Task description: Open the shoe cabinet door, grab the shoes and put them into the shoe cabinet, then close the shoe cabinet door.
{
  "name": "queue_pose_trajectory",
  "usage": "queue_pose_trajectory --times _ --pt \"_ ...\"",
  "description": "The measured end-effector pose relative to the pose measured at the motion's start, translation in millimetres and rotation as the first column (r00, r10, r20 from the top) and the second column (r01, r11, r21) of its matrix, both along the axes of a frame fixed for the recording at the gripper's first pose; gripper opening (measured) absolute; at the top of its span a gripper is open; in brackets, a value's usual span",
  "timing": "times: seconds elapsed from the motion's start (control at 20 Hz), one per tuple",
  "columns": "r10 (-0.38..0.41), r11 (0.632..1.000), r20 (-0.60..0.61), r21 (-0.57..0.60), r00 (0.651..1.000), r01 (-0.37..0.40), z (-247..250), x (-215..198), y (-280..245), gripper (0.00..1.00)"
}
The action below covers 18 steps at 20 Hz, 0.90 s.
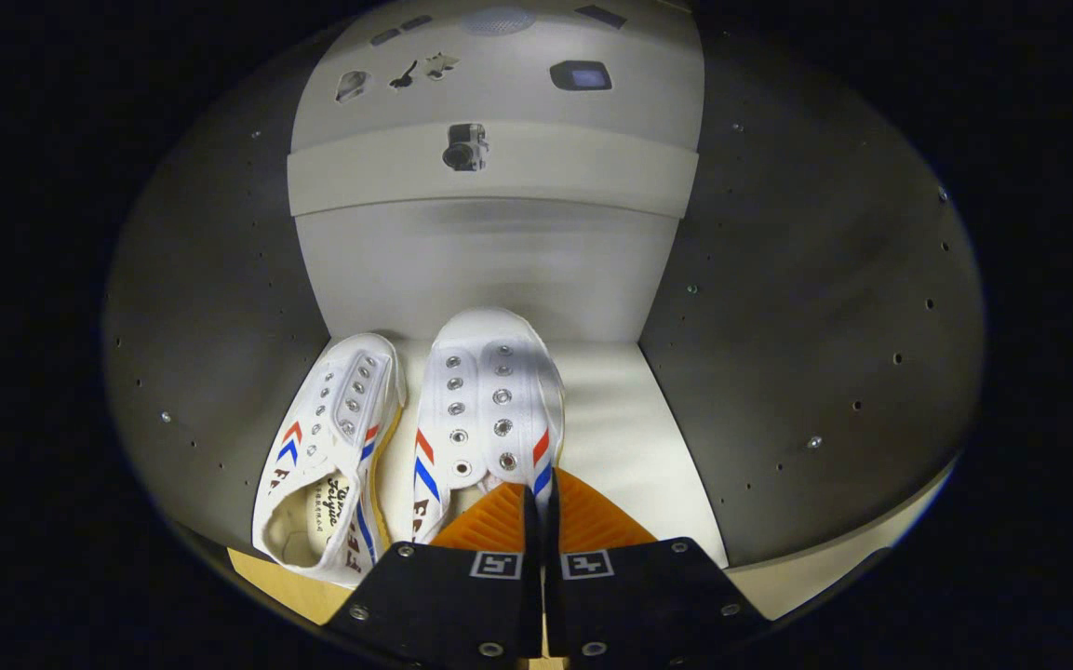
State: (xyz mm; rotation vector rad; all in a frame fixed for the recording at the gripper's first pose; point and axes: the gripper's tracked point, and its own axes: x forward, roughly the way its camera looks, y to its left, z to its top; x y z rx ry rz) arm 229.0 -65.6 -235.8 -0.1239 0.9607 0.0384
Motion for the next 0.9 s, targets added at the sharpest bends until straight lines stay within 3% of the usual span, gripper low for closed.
queue_pose_trajectory --times 0.35,0.75,0.9 --pt "0.009 1.0 -0.03 0.009 1.0 -0.009 -13 3 3 0.04" --pt "0.07 0.996 0.18 -0.062 0.981 -0.06 47 -8 0 0.45" --pt "0.079 0.997 0.24 -0.022 0.968 -0.076 79 -34 0 0.48"
